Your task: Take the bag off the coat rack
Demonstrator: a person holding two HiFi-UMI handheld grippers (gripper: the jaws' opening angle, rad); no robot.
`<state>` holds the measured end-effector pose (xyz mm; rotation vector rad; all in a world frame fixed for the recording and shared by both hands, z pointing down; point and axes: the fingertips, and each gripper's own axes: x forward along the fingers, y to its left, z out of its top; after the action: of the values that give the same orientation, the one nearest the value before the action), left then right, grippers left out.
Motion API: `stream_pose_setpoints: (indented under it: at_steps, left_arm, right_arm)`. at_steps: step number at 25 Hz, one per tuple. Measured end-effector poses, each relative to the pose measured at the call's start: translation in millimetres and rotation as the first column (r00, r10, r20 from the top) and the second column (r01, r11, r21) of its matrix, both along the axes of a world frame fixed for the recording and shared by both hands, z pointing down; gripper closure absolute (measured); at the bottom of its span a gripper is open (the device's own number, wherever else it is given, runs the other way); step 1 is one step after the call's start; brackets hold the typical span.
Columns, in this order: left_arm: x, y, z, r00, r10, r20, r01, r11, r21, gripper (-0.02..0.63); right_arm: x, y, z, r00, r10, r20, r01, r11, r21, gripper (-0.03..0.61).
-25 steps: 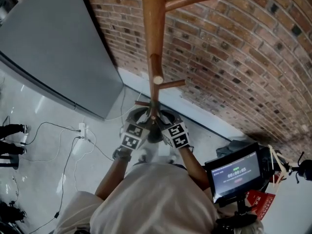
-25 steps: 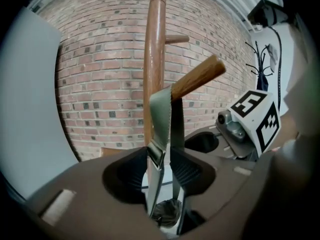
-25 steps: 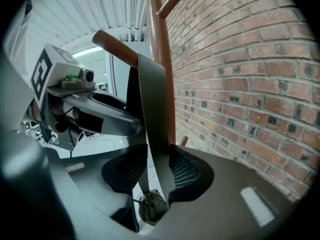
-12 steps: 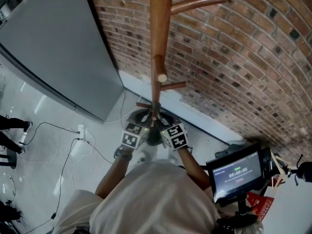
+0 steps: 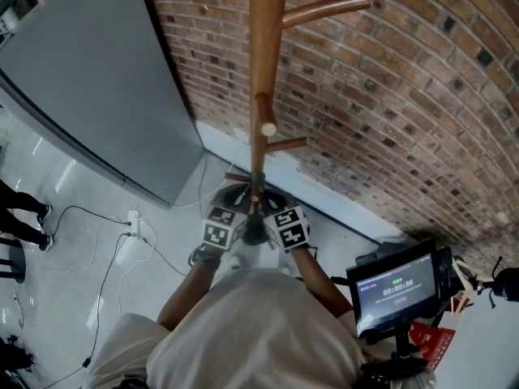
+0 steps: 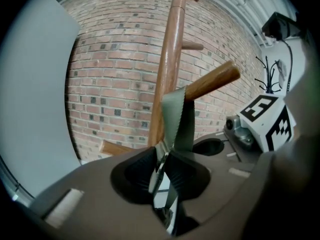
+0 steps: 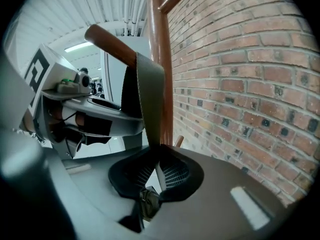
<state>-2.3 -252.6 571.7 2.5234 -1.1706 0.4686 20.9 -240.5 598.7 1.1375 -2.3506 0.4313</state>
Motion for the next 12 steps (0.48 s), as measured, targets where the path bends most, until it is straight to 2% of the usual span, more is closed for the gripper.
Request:
stream_pose_setpoints:
  at_steps: [7, 12]
  left_arm:
    - [-1.0, 0.5, -1.8, 0.999, -0.020, -0.028, 0.019, 1.000, -0.021, 0.566]
    - [-2.8, 6.2, -4.1, 0.999, 0.001, -0.054, -0.003, 0.999, -0.036, 0.568]
  right_arm:
    - [7.0, -1.1, -4.6, 1.000, 0.027, -0.005, -0.027, 0.999, -0.025, 0.569]
    - [13.9, -0.8, -5.6, 0.999, 0.044, 0.007, -0.043, 0.997, -0.056, 0.571]
